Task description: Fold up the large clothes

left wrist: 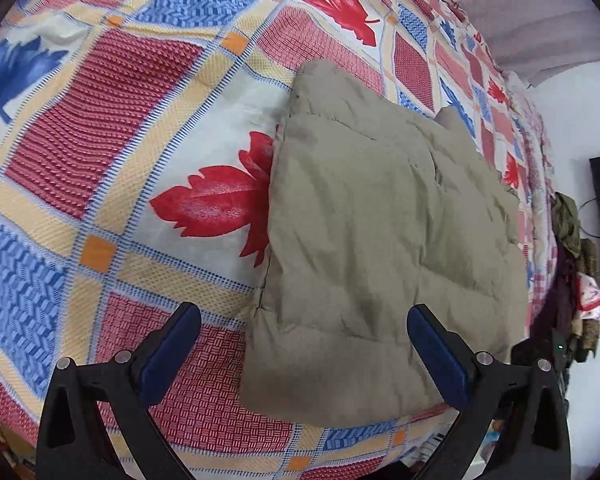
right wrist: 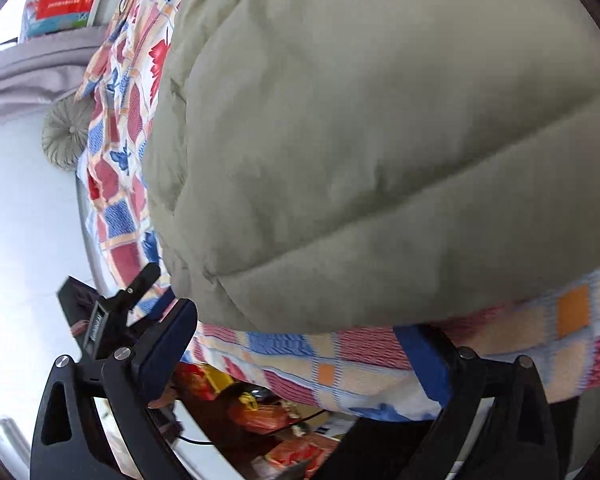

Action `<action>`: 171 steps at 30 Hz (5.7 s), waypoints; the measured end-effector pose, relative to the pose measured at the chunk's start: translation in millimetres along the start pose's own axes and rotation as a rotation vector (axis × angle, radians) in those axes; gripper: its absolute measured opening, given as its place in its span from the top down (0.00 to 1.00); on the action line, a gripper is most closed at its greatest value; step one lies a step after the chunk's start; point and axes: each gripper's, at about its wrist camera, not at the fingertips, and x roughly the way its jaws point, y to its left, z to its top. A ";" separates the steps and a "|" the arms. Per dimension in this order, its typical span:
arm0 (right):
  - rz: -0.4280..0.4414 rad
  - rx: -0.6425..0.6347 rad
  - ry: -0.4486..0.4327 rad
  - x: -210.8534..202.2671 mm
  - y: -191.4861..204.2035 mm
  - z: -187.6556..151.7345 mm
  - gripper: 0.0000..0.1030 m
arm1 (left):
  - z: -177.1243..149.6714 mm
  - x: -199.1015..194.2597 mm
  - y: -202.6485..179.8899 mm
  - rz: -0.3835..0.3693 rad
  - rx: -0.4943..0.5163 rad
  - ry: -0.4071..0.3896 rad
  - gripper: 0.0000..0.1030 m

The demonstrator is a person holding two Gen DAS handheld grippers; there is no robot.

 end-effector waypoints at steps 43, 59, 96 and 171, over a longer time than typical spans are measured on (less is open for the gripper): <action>-0.482 -0.529 -0.301 -67.2 51.0 92.0 0.85 | 35.6 13.2 -127.1 -0.342 0.162 0.153 0.75; -0.330 -0.438 -0.244 -37.1 10.2 145.3 0.95 | 6.3 34.1 -354.7 -0.213 0.361 0.183 0.74; -0.054 -0.161 -0.475 -276.2 -52.7 65.7 0.17 | -4.7 171.4 -457.0 -0.264 0.564 0.182 0.41; -0.410 -0.120 -0.446 -290.8 -102.2 156.9 0.84 | 40.5 222.0 -442.4 0.191 0.663 -0.087 0.38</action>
